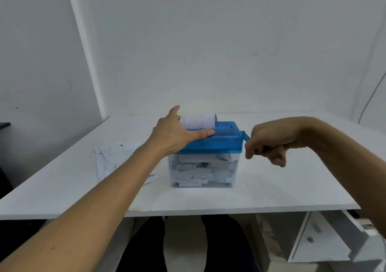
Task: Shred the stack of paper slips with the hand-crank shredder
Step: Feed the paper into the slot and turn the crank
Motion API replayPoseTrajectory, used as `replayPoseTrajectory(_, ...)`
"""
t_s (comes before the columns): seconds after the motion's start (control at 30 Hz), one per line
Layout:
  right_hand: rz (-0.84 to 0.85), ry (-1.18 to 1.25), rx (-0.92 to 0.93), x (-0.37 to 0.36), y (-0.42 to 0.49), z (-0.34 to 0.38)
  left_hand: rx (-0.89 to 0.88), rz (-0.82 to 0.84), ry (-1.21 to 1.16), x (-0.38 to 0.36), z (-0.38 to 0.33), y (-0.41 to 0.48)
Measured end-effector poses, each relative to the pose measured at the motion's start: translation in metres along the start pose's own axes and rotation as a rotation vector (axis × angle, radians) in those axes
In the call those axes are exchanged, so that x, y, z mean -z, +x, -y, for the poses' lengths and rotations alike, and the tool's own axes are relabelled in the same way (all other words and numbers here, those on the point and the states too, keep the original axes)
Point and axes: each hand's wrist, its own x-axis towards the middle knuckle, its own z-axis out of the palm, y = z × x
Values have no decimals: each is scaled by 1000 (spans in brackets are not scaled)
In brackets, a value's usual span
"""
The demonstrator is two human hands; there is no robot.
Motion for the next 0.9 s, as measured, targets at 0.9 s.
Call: replayPoseTrajectory(0.9, -789, 359, 351, 4, 93, -18, -46, -56, -33, -10, 5, 2)
